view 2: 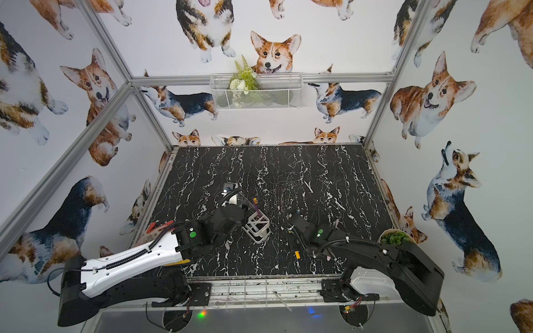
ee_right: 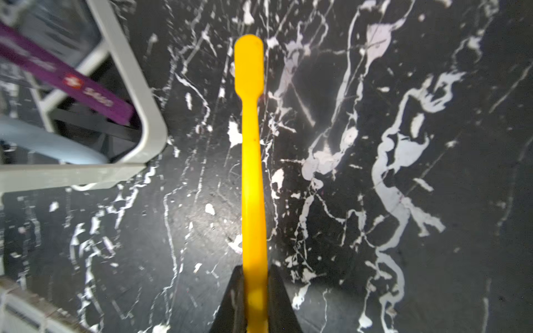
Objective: Place the toothbrush into the toothbrush holder
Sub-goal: Pick up the toothbrush from the center of the board.
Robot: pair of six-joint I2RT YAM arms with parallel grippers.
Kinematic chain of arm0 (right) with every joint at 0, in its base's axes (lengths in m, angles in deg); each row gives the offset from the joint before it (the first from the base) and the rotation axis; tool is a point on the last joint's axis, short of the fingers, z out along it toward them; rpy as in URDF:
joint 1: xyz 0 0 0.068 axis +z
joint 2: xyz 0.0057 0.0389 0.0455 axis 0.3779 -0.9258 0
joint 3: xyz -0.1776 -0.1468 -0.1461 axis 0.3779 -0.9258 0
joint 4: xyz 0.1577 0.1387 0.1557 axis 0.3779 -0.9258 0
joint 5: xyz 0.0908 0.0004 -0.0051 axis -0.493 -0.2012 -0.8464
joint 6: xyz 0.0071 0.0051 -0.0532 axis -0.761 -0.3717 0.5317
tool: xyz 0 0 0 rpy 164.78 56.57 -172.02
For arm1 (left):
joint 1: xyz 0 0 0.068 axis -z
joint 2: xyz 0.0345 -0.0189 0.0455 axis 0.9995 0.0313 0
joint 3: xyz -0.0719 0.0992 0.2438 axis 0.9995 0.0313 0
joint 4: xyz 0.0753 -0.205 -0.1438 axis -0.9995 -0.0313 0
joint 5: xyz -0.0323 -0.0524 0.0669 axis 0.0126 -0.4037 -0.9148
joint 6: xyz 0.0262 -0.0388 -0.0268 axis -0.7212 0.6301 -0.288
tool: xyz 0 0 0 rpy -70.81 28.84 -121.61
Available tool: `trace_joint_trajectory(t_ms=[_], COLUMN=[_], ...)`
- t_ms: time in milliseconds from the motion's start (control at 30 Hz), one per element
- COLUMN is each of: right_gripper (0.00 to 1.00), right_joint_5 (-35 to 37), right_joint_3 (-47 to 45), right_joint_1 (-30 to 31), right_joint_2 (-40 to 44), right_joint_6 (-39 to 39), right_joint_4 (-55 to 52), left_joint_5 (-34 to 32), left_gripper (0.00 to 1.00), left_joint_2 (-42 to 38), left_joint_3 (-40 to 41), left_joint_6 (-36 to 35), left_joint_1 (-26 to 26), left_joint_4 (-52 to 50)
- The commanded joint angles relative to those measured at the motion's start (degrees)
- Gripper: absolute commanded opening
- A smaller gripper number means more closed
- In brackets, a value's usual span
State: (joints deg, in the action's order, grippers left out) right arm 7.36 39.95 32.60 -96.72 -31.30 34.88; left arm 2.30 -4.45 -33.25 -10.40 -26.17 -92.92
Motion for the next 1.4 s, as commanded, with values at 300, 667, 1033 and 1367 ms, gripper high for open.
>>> trace_joint_trajectory(t_ms=[300, 667, 1033, 1367], right_gripper=[0.07, 0.07, 0.07, 0.29], right_joint_5=[-8.64, -11.37, -12.12, -12.95], right_joint_3=[-1.78, 3.02, 5.6, 4.57], right_joint_1=[0.17, 0.13, 0.13, 0.13], right_joint_2=[21.06, 18.8, 13.73, 14.1], right_joint_6=[-0.06, 2.15, 3.5, 3.32], right_joint_4=[7.05, 14.27, 17.82, 18.5], left_joint_5=[29.13, 43.79, 48.07, 46.0], left_gripper=[0.93, 0.96, 0.36, 0.0], left_joint_2=[5.63, 13.76, 13.86, 12.11], left_joint_3=[-9.87, -12.9, -10.9, -9.42], left_joint_6=[6.55, 9.7, 13.64, 13.27], left_joint_1=[-8.58, -8.98, -9.7, -10.89], left_joint_4=[-1.59, 4.76, 8.71, 7.61])
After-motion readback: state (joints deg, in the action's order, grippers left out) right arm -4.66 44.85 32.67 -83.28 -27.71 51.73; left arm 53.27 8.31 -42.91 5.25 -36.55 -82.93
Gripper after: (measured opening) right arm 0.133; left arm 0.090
